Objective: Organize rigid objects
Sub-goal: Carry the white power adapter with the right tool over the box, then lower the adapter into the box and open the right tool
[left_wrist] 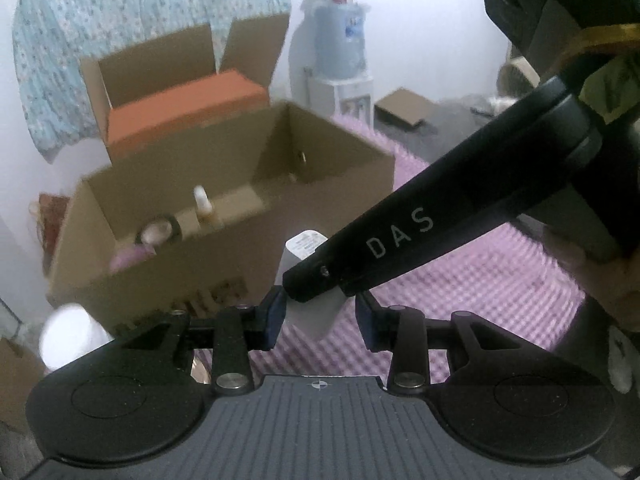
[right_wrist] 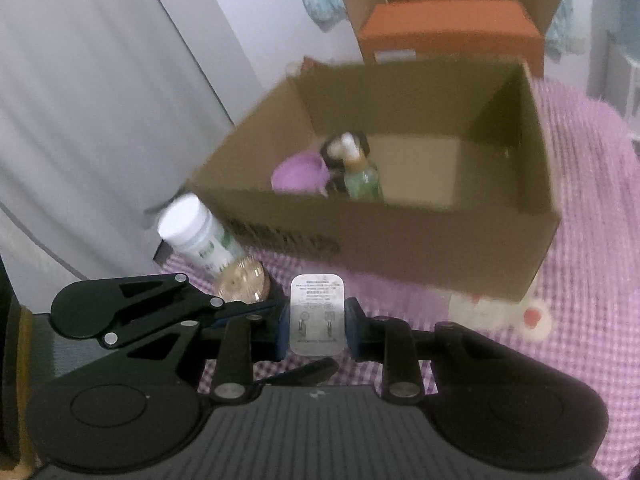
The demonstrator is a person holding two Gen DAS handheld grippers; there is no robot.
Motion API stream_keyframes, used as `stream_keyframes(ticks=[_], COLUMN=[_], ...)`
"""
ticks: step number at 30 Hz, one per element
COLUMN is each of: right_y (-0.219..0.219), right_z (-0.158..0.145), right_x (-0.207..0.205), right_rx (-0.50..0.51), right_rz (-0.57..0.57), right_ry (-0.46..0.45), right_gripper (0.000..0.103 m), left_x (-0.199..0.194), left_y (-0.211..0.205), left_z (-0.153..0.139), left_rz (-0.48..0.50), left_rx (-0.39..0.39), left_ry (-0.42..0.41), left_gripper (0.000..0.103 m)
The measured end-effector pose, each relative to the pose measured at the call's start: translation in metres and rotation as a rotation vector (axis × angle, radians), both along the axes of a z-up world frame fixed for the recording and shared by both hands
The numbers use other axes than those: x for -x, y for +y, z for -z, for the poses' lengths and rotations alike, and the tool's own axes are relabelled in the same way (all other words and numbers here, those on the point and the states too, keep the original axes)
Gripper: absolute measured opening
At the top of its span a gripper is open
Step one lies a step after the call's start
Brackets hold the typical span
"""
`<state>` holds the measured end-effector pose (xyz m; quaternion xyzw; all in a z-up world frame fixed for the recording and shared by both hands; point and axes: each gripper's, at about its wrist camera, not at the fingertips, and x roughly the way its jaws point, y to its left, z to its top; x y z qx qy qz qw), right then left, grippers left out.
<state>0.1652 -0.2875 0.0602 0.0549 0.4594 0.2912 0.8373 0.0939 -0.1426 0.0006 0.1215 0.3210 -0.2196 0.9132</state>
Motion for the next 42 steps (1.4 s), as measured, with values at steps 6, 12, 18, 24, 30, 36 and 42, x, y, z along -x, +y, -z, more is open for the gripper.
stream_keyframes(ticks=[6, 12, 18, 24, 30, 36, 42], right_y=[-0.005, -0.009, -0.014, -0.013, -0.004, 0.003, -0.001], right_z=[-0.043, -0.073, -0.061, -0.016, 0.02, 0.034, 0.021], right_x=[-0.01, -0.039, -0.082, -0.122, -0.142, -0.148, -0.143], right_rx=[-0.008, 0.013, 0.023, 0.05, 0.127, 0.172, 0.165], right_rz=[0.006, 0.009, 0.025, 0.021, 0.001, -0.009, 0.02], right_ry=[-0.091, -0.148, -0.094, 0.015, 0.075, 0.101, 0.079], right_gripper=[0.03, 0.03, 0.03, 0.029, 0.029, 0.031, 0.031], left_x=[-0.014, -0.048, -0.091, -0.12, -0.123, -0.129, -0.12], left_y=[-0.006, -0.017, -0.022, -0.022, -0.018, -0.016, -0.014], left_z=[-0.036, -0.049, -0.031, 0.0, 0.005, 0.004, -0.006], left_rz=[-0.011, -0.033, -0.07, -0.11, -0.113, -0.115, -0.117], left_rx=[0.025, 0.045, 0.045, 0.023, 0.024, 0.02, 0.029], left_ry=[-0.077, -0.088, -0.007, 0.106, 0.138, 0.143, 0.122], left_gripper=[0.038, 0.038, 0.038, 0.038, 0.038, 0.039, 0.039])
